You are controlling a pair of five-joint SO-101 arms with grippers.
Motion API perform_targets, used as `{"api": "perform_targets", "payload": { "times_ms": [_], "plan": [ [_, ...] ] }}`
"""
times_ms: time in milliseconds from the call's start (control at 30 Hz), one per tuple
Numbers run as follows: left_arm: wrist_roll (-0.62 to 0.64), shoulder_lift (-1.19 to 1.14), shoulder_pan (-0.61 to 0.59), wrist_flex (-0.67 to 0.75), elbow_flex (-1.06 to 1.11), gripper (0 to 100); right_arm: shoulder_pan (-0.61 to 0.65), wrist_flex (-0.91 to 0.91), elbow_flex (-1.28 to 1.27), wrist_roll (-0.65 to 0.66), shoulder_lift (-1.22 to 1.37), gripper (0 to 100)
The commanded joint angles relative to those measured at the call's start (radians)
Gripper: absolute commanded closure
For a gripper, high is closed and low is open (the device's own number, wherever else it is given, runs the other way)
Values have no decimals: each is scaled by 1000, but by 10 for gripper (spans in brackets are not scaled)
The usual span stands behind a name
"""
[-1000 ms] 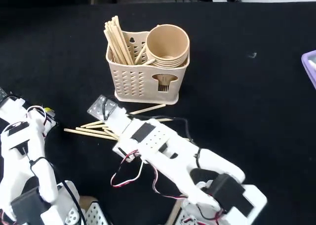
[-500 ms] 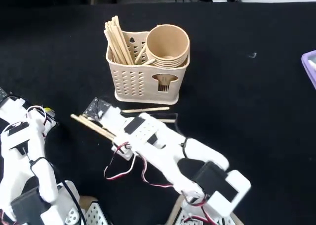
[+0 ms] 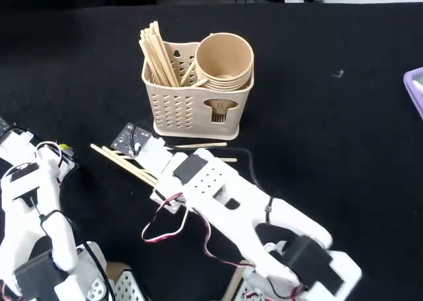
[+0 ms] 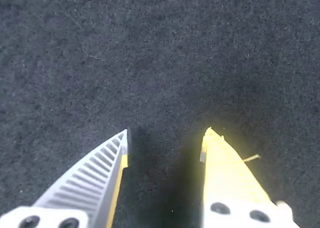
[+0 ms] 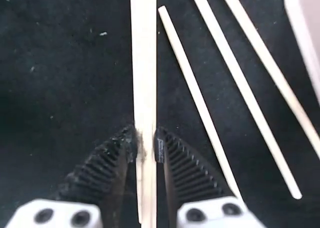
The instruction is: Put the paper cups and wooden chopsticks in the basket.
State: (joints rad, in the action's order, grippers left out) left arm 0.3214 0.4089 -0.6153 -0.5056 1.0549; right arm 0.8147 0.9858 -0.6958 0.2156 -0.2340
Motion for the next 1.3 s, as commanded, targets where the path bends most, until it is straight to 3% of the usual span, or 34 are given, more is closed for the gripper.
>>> {"api": "perform_targets", "payload": {
  "times_ms": [0,133,267,600,867,1033,1267],
  "plan": [
    [3,35,-2,12,-13,762,-6,97,137,23,-140,988],
    [3,35,-2,12,-13,762,-11,229,318,29,-303,988],
    [3,35,-2,12,-13,762,-31,201,421,31,-401,988],
    [3,35,-2,12,-13,762,-219,-250,421,18,-406,988],
    [3,35,-2,12,-13,762,-334,-663,308,-207,-354,987],
    [3,35,-2,12,-13,762,-341,-965,189,-247,-220,987],
    [3,35,-2,12,-13,762,-342,-1039,127,-241,-82,986]
  ]
}}
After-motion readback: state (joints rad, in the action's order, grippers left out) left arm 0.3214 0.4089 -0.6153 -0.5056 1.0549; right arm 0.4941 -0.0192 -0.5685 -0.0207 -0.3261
